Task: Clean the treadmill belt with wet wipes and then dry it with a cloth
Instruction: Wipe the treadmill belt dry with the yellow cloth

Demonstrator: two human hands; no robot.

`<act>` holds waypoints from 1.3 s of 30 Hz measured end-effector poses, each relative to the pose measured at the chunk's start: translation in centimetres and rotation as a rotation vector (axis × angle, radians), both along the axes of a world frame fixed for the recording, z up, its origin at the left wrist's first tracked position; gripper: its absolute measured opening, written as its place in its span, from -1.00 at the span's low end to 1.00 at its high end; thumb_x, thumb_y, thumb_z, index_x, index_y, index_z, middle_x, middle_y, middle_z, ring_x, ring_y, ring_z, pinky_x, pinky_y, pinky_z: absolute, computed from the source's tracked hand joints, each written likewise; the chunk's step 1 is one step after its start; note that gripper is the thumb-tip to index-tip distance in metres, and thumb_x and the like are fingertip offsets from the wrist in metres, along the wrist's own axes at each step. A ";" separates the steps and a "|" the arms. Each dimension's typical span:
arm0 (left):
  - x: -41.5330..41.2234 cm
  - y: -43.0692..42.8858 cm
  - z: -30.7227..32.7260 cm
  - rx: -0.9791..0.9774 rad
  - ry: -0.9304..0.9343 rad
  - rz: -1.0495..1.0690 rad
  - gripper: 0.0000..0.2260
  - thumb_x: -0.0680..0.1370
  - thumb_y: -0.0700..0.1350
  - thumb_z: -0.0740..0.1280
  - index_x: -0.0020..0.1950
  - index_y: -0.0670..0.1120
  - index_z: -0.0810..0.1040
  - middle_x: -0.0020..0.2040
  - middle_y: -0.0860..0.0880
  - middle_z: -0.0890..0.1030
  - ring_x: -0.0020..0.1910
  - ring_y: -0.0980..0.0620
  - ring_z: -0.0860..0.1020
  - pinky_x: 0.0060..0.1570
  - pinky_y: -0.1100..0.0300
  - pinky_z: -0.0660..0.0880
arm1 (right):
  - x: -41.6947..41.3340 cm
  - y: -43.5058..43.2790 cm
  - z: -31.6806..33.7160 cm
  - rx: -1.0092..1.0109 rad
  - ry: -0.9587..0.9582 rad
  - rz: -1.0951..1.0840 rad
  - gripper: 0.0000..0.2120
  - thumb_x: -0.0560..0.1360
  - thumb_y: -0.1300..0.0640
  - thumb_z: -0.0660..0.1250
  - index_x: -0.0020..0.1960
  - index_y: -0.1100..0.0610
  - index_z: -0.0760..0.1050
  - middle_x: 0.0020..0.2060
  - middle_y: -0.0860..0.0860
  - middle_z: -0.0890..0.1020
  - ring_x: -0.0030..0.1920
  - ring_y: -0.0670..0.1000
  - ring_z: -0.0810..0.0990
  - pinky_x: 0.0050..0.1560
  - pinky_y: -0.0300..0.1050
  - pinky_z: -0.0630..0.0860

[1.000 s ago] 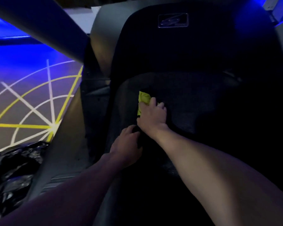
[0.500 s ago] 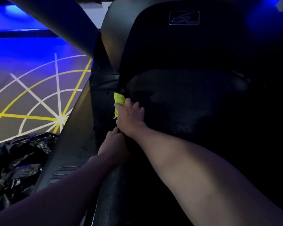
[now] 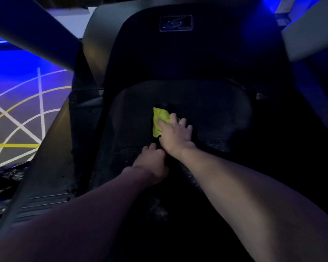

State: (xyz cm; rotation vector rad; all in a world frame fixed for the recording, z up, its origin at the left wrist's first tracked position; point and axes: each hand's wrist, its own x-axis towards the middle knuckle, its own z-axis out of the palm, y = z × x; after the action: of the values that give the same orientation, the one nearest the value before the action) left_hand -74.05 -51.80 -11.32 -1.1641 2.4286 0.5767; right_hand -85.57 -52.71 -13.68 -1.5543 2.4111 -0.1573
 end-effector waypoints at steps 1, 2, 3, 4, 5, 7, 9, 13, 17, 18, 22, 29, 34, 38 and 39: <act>-1.3 0.7 -0.1 0.010 0.003 -0.022 -0.61 0.45 0.03 0.25 0.23 -0.08 0.55 0.18 -0.15 0.43 0.22 -0.22 0.38 0.24 -0.08 0.42 | -1.4 1.0 -0.1 0.002 0.001 -0.032 -0.60 0.59 0.03 0.23 0.41 -0.18 0.33 0.37 0.11 0.26 0.25 0.26 0.33 0.19 0.21 0.33; -2.6 1.5 -0.2 0.021 0.013 -0.044 -0.58 0.44 0.05 0.24 0.24 -0.06 0.54 0.19 -0.14 0.43 0.23 -0.22 0.37 0.24 -0.08 0.42 | -2.8 1.9 -0.1 0.010 0.002 -0.063 -0.59 0.59 0.02 0.25 0.41 -0.19 0.32 0.37 0.10 0.27 0.25 0.26 0.33 0.19 0.21 0.34; -3.8 2.3 -0.3 0.037 0.013 -0.060 -0.58 0.44 0.05 0.25 0.27 -0.04 0.53 0.20 -0.14 0.41 0.24 -0.21 0.36 0.25 -0.10 0.41 | -4.0 2.9 -0.1 0.020 0.005 -0.089 -0.57 0.58 0.01 0.27 0.42 -0.20 0.32 0.37 0.10 0.27 0.25 0.26 0.33 0.20 0.21 0.35; -4.9 2.9 -0.5 0.043 0.017 -0.081 -0.58 0.46 0.03 0.26 0.30 -0.03 0.51 0.21 -0.14 0.40 0.24 -0.22 0.35 0.26 -0.11 0.40 | -5.2 3.7 -0.1 0.027 0.011 -0.110 -0.55 0.56 0.00 0.29 0.42 -0.20 0.31 0.37 0.09 0.27 0.26 0.26 0.33 0.20 0.21 0.35; -5.8 3.5 -0.5 0.041 0.017 -0.097 -0.58 0.48 0.01 0.28 0.32 -0.03 0.49 0.22 -0.15 0.38 0.25 -0.23 0.34 0.28 -0.11 0.40 | -6.5 4.7 0.0 0.034 0.017 -0.129 -0.53 0.55 -0.02 0.31 0.43 -0.21 0.30 0.37 0.09 0.27 0.26 0.26 0.34 0.21 0.21 0.35; -7.4 4.6 -0.5 0.024 0.013 -0.104 -0.59 0.50 0.00 0.28 0.34 -0.04 0.47 0.24 -0.16 0.35 0.26 -0.24 0.32 0.28 -0.10 0.39 | -8.9 6.6 0.2 0.041 0.027 -0.172 -0.49 0.53 -0.03 0.34 0.44 -0.20 0.30 0.36 0.10 0.28 0.26 0.27 0.34 0.22 0.19 0.35; -8.5 5.4 -0.3 0.006 0.012 -0.097 -0.59 0.52 0.00 0.27 0.36 -0.04 0.45 0.26 -0.17 0.32 0.28 -0.24 0.29 0.28 -0.10 0.39 | -11.2 8.7 0.2 0.044 0.066 -0.216 -0.47 0.52 -0.04 0.35 0.45 -0.18 0.29 0.34 0.12 0.29 0.24 0.27 0.36 0.23 0.17 0.33; -10.2 7.1 -0.2 0.016 -0.035 -0.060 -0.36 0.49 0.14 0.34 0.50 0.07 0.19 0.33 -0.19 0.21 0.34 -0.27 0.21 0.30 -0.14 0.31 | -15.3 12.9 -0.4 0.042 0.282 -0.303 -0.49 0.50 -0.08 0.35 0.43 -0.12 0.33 0.26 0.16 0.38 0.21 0.22 0.36 0.22 0.13 0.27; -10.4 8.6 -1.3 0.105 -0.161 -0.057 0.05 0.35 0.29 0.47 0.57 0.14 -0.19 0.53 -0.30 -0.20 0.51 -0.38 -0.21 0.48 -0.24 -0.03 | -16.4 14.0 -0.2 0.098 0.258 -0.386 -0.47 0.51 -0.11 0.34 0.43 -0.07 0.30 0.25 0.19 0.36 0.23 0.22 0.35 0.25 0.17 0.28; -10.0 8.7 -1.6 0.103 -0.180 -0.053 0.09 0.35 0.28 0.48 0.57 0.15 -0.27 0.53 -0.28 -0.30 0.51 -0.35 -0.30 0.46 -0.29 -0.09 | -16.2 13.9 -0.2 0.086 0.219 -0.400 -0.45 0.51 -0.10 0.35 0.45 -0.06 0.28 0.26 0.19 0.34 0.22 0.23 0.35 0.24 0.17 0.30; -9.6 8.3 -1.5 0.102 -0.170 -0.029 0.10 0.29 0.30 0.51 0.54 0.28 -0.25 0.56 -0.12 -0.31 0.53 -0.23 -0.29 0.33 -0.50 0.01 | -15.6 14.3 -0.3 0.000 0.107 -0.459 -0.29 0.45 -0.15 0.39 0.50 -0.07 0.16 0.27 0.21 0.28 0.20 0.26 0.35 0.20 0.19 0.36; -6.8 6.9 -0.8 0.156 -0.122 -0.071 0.21 0.28 0.15 0.58 0.59 -0.05 -0.24 0.57 0.05 -0.34 0.55 0.00 -0.32 0.46 -0.31 -0.09 | -13.8 14.1 -0.6 0.062 0.099 -0.437 -0.36 0.53 -0.13 0.25 0.54 -0.09 0.10 0.51 0.32 0.04 0.26 0.34 0.37 0.26 0.14 0.35; -6.9 7.5 -0.7 0.200 -0.190 -0.110 0.31 0.24 0.22 0.58 0.55 -0.08 -0.38 0.49 0.03 -0.51 0.48 -0.03 -0.46 0.46 -0.32 -0.16 | -14.6 14.2 -0.3 0.085 0.024 -0.397 -0.40 0.57 -0.16 0.22 0.52 -0.08 0.08 0.49 0.31 0.03 0.28 0.33 0.35 0.23 0.14 0.39; -6.7 8.1 -1.8 0.140 -0.138 -0.109 0.31 0.24 0.19 0.58 0.54 -0.09 -0.39 0.50 0.03 -0.49 0.49 -0.02 -0.45 0.46 -0.30 -0.21 | -14.9 14.0 -1.1 0.029 0.120 -0.441 -0.44 0.51 -0.14 0.27 0.46 -0.07 0.24 0.38 0.24 0.25 0.15 0.31 0.41 0.15 0.13 0.40; -6.5 7.8 -2.0 0.129 -0.118 -0.113 0.30 0.24 0.20 0.58 0.56 -0.08 -0.36 0.52 0.04 -0.46 0.50 0.00 -0.42 0.47 -0.27 -0.20 | -14.4 13.4 -1.2 0.013 0.142 -0.489 -0.46 0.48 -0.13 0.29 0.42 -0.06 0.29 0.34 0.23 0.28 0.13 0.31 0.42 0.13 0.13 0.40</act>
State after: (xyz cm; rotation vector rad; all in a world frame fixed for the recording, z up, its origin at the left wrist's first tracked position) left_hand -80.58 -44.01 -13.30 -0.9735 2.3039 0.6025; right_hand -100.00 -39.31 -14.86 -0.9695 2.8560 -0.1258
